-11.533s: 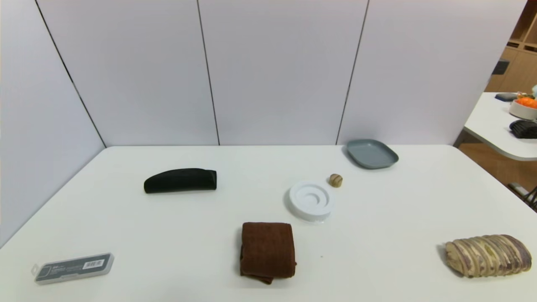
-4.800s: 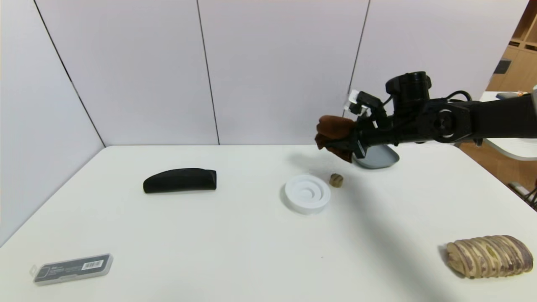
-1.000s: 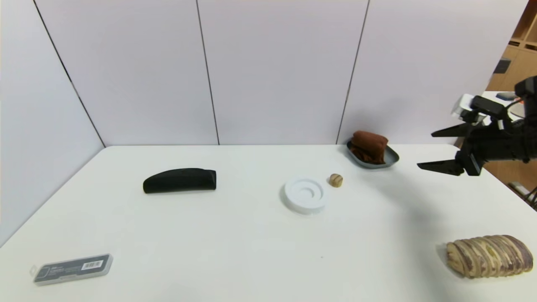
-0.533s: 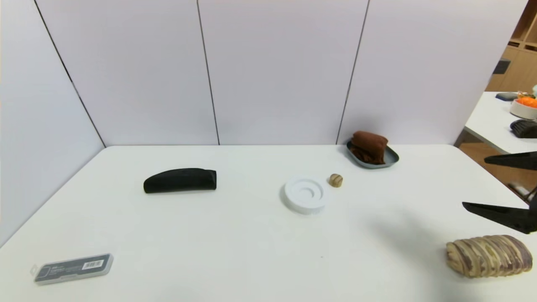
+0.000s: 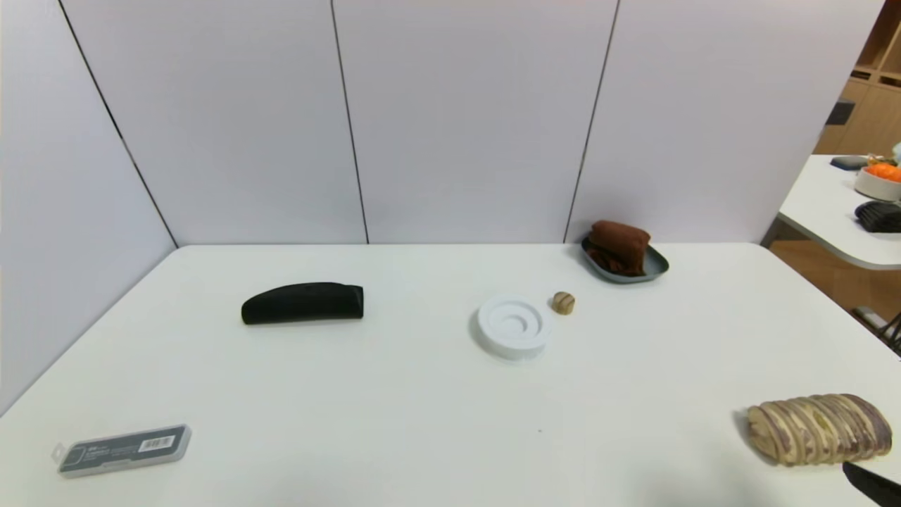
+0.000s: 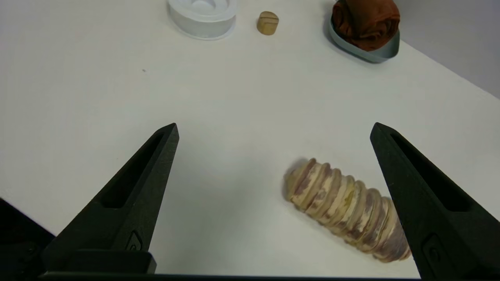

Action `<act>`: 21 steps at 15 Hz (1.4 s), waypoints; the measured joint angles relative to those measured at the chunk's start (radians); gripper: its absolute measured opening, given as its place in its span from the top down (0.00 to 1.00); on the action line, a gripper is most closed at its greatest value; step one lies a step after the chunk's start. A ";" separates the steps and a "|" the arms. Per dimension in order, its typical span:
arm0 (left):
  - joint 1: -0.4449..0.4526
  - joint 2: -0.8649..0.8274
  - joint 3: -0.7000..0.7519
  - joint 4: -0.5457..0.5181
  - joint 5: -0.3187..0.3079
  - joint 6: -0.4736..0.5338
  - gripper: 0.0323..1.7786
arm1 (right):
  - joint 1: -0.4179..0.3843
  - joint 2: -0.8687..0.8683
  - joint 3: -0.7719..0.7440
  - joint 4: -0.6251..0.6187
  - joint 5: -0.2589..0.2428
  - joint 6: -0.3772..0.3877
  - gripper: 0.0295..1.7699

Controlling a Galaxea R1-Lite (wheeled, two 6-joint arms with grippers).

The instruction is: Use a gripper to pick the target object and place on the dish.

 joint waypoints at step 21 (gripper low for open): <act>0.000 0.000 0.000 0.000 0.000 0.000 0.05 | 0.048 -0.611 0.488 -0.239 -0.378 0.377 0.04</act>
